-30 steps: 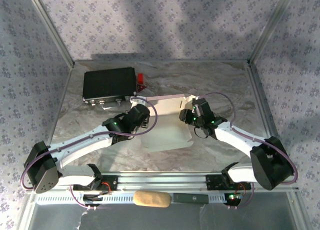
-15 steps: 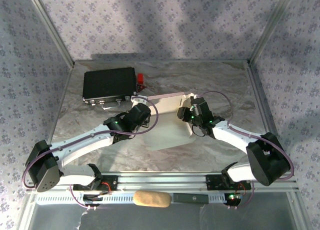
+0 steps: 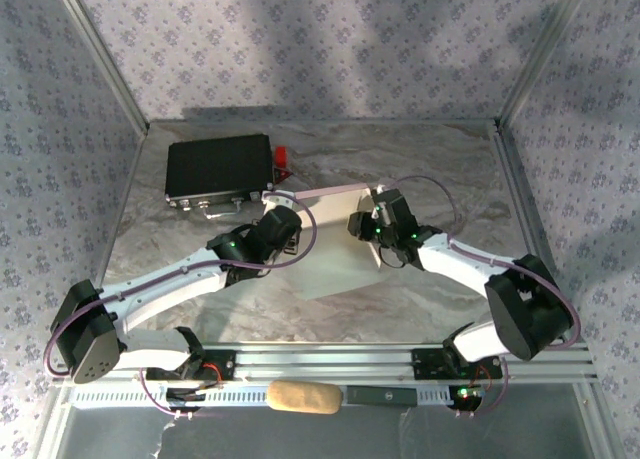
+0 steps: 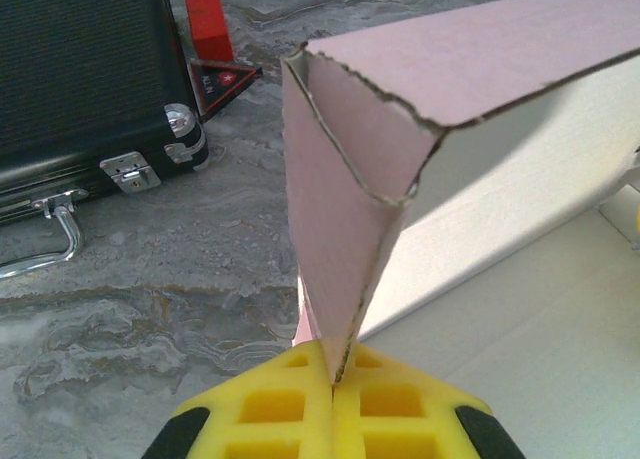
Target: Fold the paper box
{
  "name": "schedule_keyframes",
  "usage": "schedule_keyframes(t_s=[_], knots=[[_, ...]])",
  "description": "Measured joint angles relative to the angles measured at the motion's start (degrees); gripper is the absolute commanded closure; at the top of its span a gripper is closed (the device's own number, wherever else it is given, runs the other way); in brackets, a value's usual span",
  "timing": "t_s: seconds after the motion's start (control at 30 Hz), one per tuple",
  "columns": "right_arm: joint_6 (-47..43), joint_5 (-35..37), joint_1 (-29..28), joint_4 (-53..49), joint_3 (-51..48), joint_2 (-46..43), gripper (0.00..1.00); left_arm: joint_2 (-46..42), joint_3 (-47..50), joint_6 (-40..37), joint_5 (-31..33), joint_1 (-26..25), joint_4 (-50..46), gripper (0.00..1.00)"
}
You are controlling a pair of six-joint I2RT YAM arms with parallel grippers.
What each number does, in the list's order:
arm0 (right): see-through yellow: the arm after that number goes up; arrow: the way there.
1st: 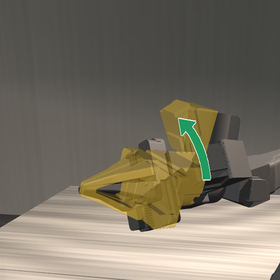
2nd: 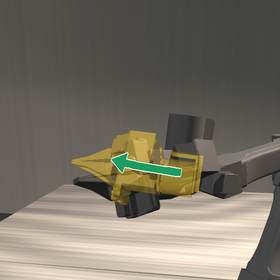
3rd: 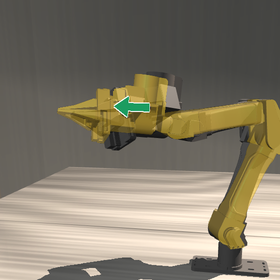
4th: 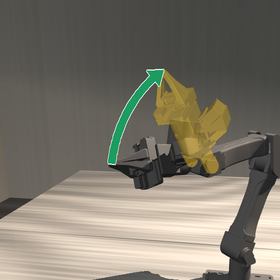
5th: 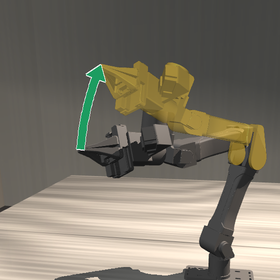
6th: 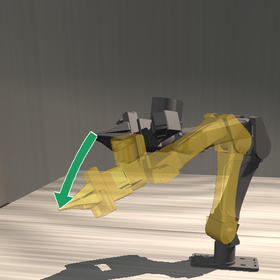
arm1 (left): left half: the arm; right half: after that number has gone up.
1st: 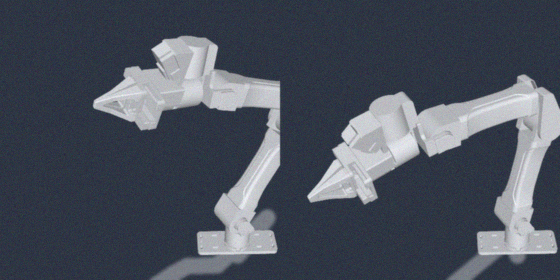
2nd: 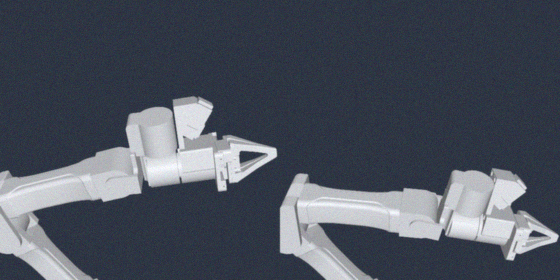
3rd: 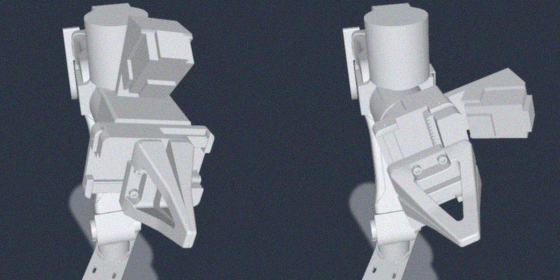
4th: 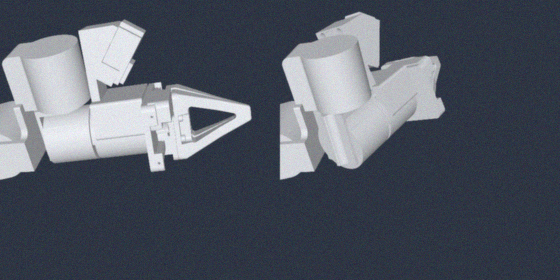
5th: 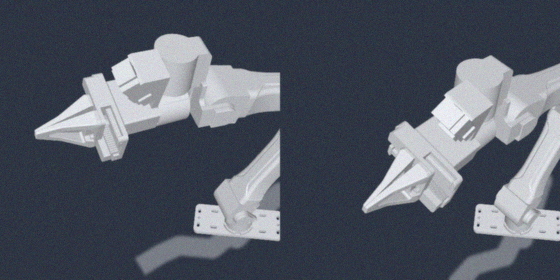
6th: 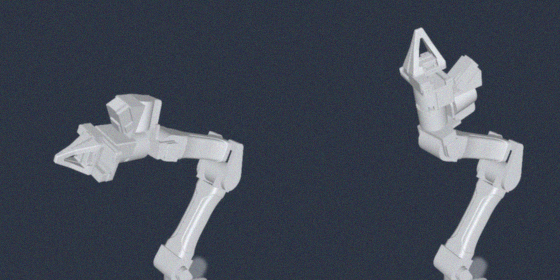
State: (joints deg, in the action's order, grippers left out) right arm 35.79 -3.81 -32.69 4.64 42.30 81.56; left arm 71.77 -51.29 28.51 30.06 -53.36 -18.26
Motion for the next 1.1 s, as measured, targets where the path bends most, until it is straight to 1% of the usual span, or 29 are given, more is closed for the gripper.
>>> schedule_keyframes(t_s=[0.27, 0.37, 0.47, 0.53, 0.73, 0.8, 0.93, 1.1], knots=[[-4.8, 0.3, -1.2, -4.0, 2.4, 0.8, 0.66, -0.1, 0.0, 0.0, 0.6, 0.0, -0.1, 1.0], [-5.8, 1.2, -2.3, -5.4, 3.4, 1.8, 0.68, -0.1, 0.0, 0.0, 0.9, 0.1, -0.3, 1.0], [-6.5, 2.7, -3.4, -6.7, 3.6, 1.4, 0.68, -0.1, 0.0, 0.0, 1.0, 0.2, -0.9, 1.0], [-6.8, 4.2, -3.9, -7.6, 3.1, -0.8, 0.67, -0.1, 0.0, 0.0, 1.2, 0.2, -1.1, 1.0], [-6.1, 8.2, -4.5, -9.9, -1.1, -19.8, 0.66, -1.2, 0.0, 0.2, 0.7, 0.1, -0.6, 1.0], [-5.0, 8.6, -4.3, -10.0, -1.9, -24.2, 0.67, -1.3, 0.0, 0.2, 0.5, 0.1, -0.6, 1.0], [-2.3, 8.1, -3.5, -10.5, -5.9, -28.8, 0.69, -1.3, 0.0, 0.2, 0.5, 0.1, -0.4, 1.0], [2.1, 6.8, -4.2, -12.0, -9.9, -30.3, 0.76, -1.3, 0.0, 0.2, 0.3, 0.1, -0.1, 1.0]])
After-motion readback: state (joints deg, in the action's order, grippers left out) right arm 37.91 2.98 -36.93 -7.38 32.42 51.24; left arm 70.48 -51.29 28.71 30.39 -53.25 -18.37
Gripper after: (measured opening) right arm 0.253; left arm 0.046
